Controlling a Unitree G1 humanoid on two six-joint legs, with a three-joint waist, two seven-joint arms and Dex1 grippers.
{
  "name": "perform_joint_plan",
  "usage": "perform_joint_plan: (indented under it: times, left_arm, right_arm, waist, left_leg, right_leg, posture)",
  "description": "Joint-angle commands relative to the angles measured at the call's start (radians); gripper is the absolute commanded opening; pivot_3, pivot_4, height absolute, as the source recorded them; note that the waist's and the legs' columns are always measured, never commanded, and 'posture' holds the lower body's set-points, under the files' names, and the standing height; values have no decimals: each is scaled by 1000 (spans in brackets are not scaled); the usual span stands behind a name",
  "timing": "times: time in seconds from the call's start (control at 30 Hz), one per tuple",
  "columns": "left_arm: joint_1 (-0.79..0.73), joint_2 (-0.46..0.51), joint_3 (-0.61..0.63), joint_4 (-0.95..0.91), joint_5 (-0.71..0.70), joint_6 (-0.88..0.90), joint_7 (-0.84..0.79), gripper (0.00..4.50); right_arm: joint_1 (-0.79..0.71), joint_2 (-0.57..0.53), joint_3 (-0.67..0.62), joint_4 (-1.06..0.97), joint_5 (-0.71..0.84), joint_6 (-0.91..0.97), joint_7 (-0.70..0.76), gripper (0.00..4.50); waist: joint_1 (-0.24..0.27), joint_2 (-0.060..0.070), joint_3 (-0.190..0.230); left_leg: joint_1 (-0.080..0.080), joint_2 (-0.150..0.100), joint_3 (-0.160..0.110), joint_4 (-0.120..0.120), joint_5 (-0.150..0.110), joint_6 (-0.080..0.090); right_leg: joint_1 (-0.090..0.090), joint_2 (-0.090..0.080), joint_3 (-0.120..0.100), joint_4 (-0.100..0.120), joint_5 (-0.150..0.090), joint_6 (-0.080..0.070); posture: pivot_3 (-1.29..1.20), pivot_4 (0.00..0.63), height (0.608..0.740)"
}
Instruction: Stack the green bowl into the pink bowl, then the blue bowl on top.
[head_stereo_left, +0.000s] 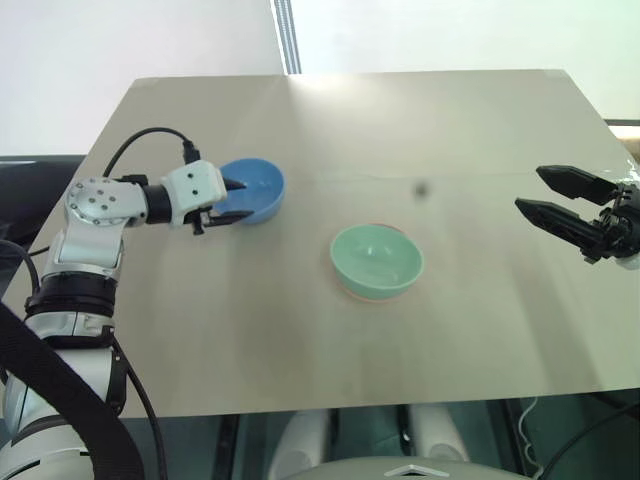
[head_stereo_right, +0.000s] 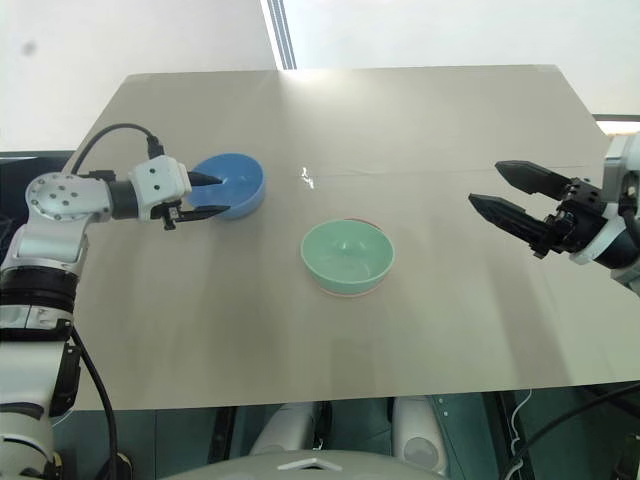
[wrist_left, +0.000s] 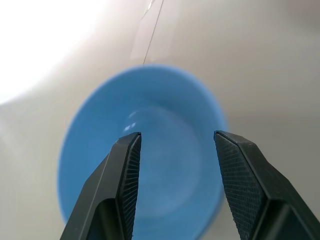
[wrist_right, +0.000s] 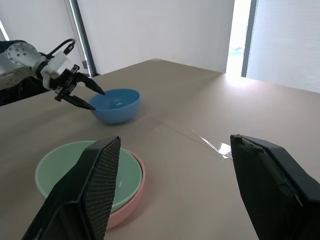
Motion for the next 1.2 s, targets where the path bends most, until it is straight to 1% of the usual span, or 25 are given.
perform_joint_plan:
  times: [0.03, 0.13, 0.33, 0.53, 0.6, 0.63, 0.7, 0.73, 0.97, 1.2]
  left_arm:
    - [4, 33, 44, -86, -59, 55, -28, 2454]
    - [15, 44, 47, -115, -72, 88, -37, 2454]
    - [53, 62, 21, -97, -25, 67, -22, 2454]
    - [21, 0, -4, -38, 26, 55, 57, 2454]
    - [7, -15, -10, -25, 37, 51, 68, 2972]
    - [0, -22, -12, -17, 43, 41, 72, 3313]
    - [-14, -33, -19, 6, 55, 20, 80, 4261]
    - [-21, -37, -24, 19, 61, 9, 83, 4433]
    - [-45, -43, -55, 85, 91, -44, 67, 4433]
    - [-44, -35, -83, 103, 107, -46, 22, 4433]
  right_arm:
    - [0, -20, -24, -6, 15, -30, 9, 3808]
    - [0, -22, -21, -2, 14, -34, 11, 3808]
    - [-3, -24, -12, 5, 10, -44, 11, 3808]
    - [-13, -22, 2, 13, 5, -56, 6, 3808]
    - [-14, -23, 5, 15, 3, -62, 6, 3873]
    - [-14, -24, 5, 15, 4, -63, 6, 3873]
    - [-14, -26, 0, 14, 7, -62, 4, 3873]
    - [-13, -27, -2, 12, 8, -62, 2, 3873]
    - [0, -30, -11, 3, 8, -62, -3, 3873]
    - [2, -35, -13, 2, 7, -64, -8, 3873]
  waist:
    - [0, 0, 0]
    - [0, 0, 0]
    - [0, 0, 0]
    - [3, 0, 0]
    - [2, 0, 0]
    - [2, 0, 0]
    - [1, 0, 0]
    - [0, 0, 0]
    - [1, 0, 0]
    - [1, 0, 0]
  left_leg:
    - [0, 0, 0, 0, 0, 0]
    - [0, 0, 0, 0, 0, 0]
    - [0, 0, 0, 0, 0, 0]
    - [0, 0, 0, 0, 0, 0]
    - [0, 0, 0, 1, 0, 0]
    - [0, 0, 0, 1, 0, 0]
    - [0, 0, -1, 1, 0, 0]
    - [0, 0, 0, 1, 0, 0]
    - [0, 0, 0, 1, 0, 0]
    - [0, 0, 0, 1, 0, 0]
  right_leg:
    - [0, 0, 0, 0, 0, 0]
    - [0, 0, 0, 0, 0, 0]
    - [0, 1, 0, 0, 0, 0]
    - [1, 0, 0, 0, 0, 0]
    - [1, 0, 0, 0, 0, 0]
    - [1, 0, 0, 0, 0, 0]
    - [1, 0, -1, 0, 0, 0]
    - [1, 0, 0, 0, 0, 0]
    - [1, 0, 0, 0, 0, 0]
    - [1, 0, 0, 0, 0, 0]
  posture:
    - [0, 150, 740]
    - [0, 150, 740]
    - [0, 150, 740]
    - [0, 150, 740]
    - [0, 150, 740]
    - [0, 150, 740]
    - [0, 150, 740]
    - [0, 150, 740]
    - [0, 150, 740]
    - [0, 150, 740]
